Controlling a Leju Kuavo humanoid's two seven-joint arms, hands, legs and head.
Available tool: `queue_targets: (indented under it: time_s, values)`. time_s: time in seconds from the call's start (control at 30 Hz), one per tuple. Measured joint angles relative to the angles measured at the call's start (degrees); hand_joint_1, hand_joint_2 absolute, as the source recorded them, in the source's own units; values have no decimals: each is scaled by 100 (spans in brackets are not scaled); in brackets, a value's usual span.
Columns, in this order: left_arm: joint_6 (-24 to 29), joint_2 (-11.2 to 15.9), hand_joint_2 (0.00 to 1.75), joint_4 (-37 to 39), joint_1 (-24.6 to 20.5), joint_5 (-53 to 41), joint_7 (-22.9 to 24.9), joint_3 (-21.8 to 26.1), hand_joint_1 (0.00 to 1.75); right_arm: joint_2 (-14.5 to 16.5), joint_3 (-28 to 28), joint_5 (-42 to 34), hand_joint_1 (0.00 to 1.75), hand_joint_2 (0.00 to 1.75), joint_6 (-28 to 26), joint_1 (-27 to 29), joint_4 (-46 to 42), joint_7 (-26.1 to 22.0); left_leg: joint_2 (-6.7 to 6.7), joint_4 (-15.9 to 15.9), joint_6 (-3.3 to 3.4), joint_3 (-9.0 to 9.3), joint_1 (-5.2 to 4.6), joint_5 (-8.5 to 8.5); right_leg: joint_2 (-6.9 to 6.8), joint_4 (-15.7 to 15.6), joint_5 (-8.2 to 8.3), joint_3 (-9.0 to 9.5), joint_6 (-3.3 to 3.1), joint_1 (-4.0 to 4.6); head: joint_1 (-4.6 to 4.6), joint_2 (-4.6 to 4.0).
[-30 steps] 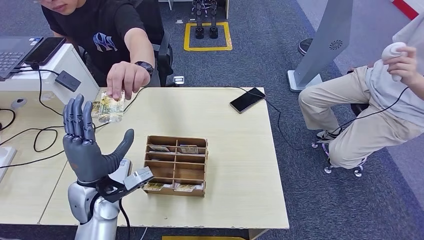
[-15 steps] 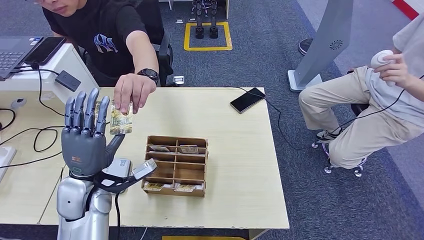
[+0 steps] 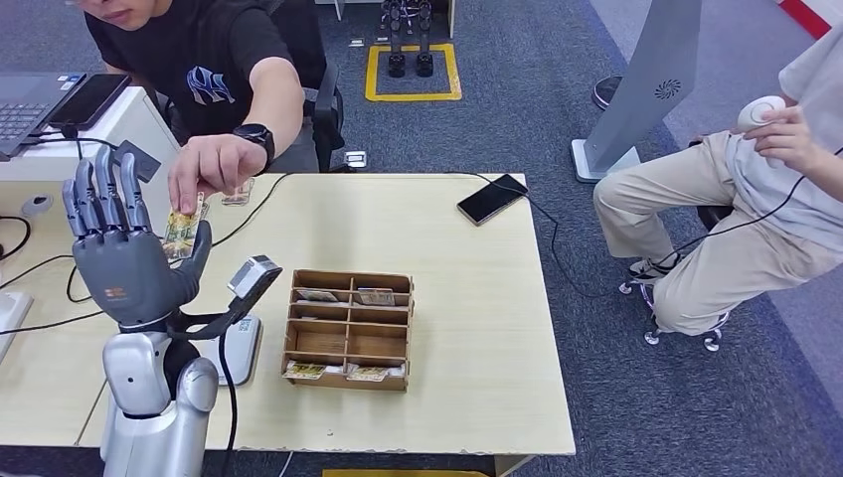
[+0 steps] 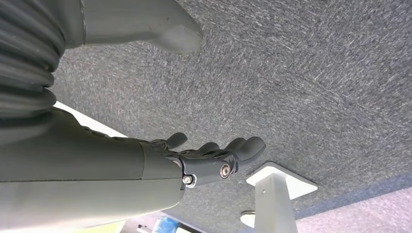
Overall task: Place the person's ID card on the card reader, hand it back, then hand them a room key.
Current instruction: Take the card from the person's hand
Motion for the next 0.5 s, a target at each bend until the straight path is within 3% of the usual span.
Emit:
queue_targets:
  time_s: [0.27, 0.5]
  values:
    - [19, 97, 175, 209, -13, -1, 454, -561, 175, 0, 0, -124, 0, 175, 0, 1, 2, -20, 0, 0, 1, -3, -2, -1, -1, -1, 0, -2, 0, -1, 0, 0]
    - [24, 125, 175, 224, -13, -3, 514, -802, 175, 0, 0, -184, 0, 175, 0, 0, 4, -20, 0, 0, 0, -5, -1, -1, 1, -1, 0, -7, 0, 0, 0, 0]
